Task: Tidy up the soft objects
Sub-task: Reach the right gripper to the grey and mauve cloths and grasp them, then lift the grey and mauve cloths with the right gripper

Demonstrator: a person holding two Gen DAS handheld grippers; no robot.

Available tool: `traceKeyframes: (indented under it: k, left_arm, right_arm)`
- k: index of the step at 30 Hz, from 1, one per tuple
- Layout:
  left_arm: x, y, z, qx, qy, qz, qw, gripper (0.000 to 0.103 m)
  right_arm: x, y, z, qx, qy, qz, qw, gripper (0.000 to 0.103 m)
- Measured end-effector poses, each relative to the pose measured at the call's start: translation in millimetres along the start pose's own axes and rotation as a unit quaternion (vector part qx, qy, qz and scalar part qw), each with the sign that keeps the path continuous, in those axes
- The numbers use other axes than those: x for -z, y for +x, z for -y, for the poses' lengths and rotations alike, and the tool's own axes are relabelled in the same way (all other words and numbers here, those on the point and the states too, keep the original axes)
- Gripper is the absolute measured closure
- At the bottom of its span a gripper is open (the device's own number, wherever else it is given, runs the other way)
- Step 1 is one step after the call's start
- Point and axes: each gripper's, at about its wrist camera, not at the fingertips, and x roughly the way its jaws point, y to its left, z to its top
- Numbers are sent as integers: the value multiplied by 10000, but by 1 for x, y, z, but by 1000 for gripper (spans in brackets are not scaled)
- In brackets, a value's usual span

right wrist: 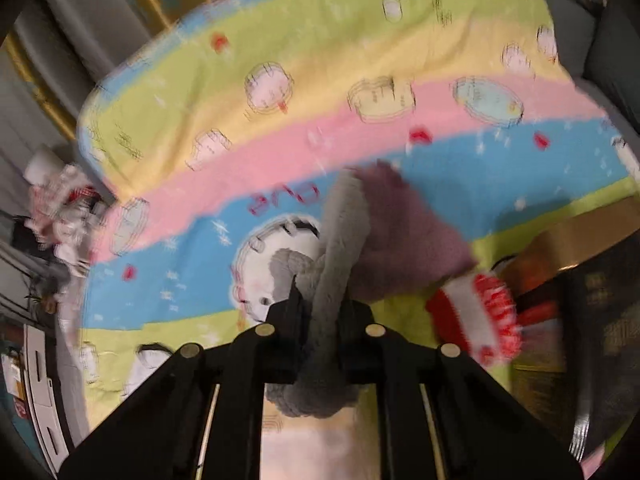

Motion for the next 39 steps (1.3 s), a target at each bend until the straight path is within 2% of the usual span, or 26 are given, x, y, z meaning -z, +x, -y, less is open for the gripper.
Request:
traceKeyframes:
  k: [5, 8, 10, 14, 17, 21, 24, 29, 34, 36, 37, 39]
  left_arm:
    - [7, -6, 5, -153, 28, -22, 9999, 10]
    - [11, -14, 10, -168, -1, -19, 9999, 10]
    - [14, -21, 15, -149, -53, -17, 9999, 10]
    - [20, -37, 25, 46, -48, 18, 10000, 10]
    - [23, -45, 30, 174, -56, -25, 9998, 10]
    - [25, -51, 37, 424, -148, -173, 9988, 10]
    - [26, -49, 42, 400, -113, -201, 9989, 10]
    - [27, -39, 47, 395, -175, -318, 9986, 10]
    - [26, -17, 56, 326, -210, -491, 9980, 10]
    - [26, -10, 60, 294, -186, -574, 9977, 10]
    - [26, -6, 63, 270, -147, -628, 9976, 10]
    - [27, 0, 68, 198, -60, -684, 9974, 10]
  right_arm:
    - [18, -95, -2, -822, -229, 328, 9958, 90]
    - [44, -143, -4, -1236, -443, 427, 9904, 90]
    - [69, -172, 0, -1507, -617, 338, 9861, 90]
    - [112, -202, 11, -1637, -823, 139, 9830, 90]
    - [142, -209, 19, -1780, -869, -148, 9801, 88]
    - [179, -183, 26, -1951, -840, -612, 9753, 87]
    - [196, -136, 33, -1966, -564, -1020, 9735, 87]
    - [197, -71, 30, -1247, -660, -964, 9853, 87]
    - [194, -21, 26, -1357, -586, -1303, 9804, 85]
    - [196, -16, 25, -1261, -584, -1337, 9812, 78]
    - [196, -16, 26, -1259, -561, -1351, 9812, 71]
    - [194, -21, 32, -1481, -470, -1458, 9770, 60]
